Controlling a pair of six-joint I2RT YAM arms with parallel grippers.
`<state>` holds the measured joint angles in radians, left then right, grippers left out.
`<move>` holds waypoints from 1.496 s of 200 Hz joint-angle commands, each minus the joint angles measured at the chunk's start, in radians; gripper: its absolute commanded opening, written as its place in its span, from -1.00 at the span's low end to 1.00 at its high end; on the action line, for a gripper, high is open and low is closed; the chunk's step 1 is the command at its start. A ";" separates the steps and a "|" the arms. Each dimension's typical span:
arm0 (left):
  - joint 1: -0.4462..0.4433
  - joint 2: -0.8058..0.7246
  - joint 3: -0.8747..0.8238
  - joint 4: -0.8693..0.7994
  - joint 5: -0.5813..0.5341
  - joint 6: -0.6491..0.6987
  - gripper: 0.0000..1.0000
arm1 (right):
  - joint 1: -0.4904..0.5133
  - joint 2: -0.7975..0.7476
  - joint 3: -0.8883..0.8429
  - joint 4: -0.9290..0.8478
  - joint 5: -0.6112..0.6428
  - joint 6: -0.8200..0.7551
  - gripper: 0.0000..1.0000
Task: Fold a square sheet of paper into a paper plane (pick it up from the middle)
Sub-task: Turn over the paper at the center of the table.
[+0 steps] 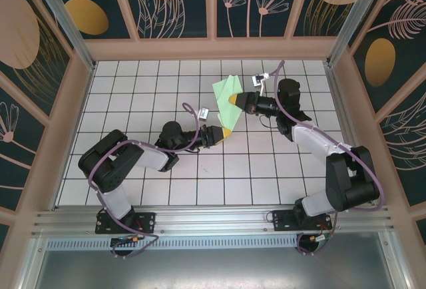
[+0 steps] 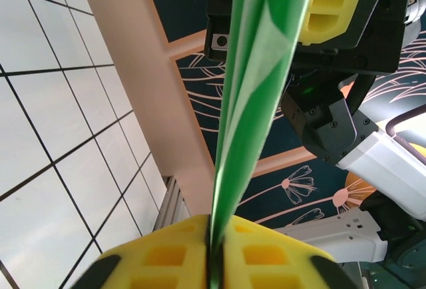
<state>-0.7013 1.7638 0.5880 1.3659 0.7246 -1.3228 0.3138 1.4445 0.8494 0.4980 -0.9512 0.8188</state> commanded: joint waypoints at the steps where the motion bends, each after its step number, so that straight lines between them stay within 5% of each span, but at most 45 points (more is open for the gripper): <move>1: -0.005 -0.001 0.006 0.048 0.017 0.021 -0.84 | -0.007 -0.002 0.030 0.041 -0.017 0.001 -0.93; 20: -0.006 0.001 0.003 0.054 0.012 0.023 -1.00 | -0.008 -0.003 0.030 0.039 -0.017 0.001 -0.93; 71: -0.006 -0.010 -0.001 0.030 -0.003 0.040 -1.00 | -0.008 -0.003 0.046 0.027 -0.017 -0.001 -0.93; 80: -0.006 -0.016 -0.003 0.008 -0.012 0.051 -0.62 | -0.009 -0.008 0.050 0.005 -0.007 -0.013 -0.93; 101: -0.006 -0.043 -0.020 -0.097 -0.071 0.108 -0.34 | -0.015 -0.036 0.076 -0.126 0.052 -0.091 -0.94; 136: -0.004 -0.196 -0.044 -0.425 -0.273 0.275 -0.05 | -0.019 -0.077 0.217 -0.621 0.372 -0.370 -0.94; 177: -0.003 -0.401 -0.062 -0.768 -0.589 0.414 0.13 | 0.006 -0.050 0.324 -0.995 0.786 -0.498 -0.94; 200: -0.004 -0.530 -0.061 -0.959 -0.802 0.435 0.16 | 0.137 0.034 0.420 -1.217 1.197 -0.524 -0.95; 215: 0.003 -0.596 -0.056 -1.064 -0.913 0.441 0.15 | 0.218 0.130 0.465 -1.328 1.351 -0.503 -0.97; 299: 0.022 -0.765 -0.068 -1.241 -1.074 0.447 0.11 | 0.562 0.536 0.629 -1.395 1.461 -0.362 -0.86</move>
<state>-0.6853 1.0321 0.5346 0.1818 -0.2867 -0.8944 0.8062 1.9133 1.3891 -0.8318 0.4362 0.4026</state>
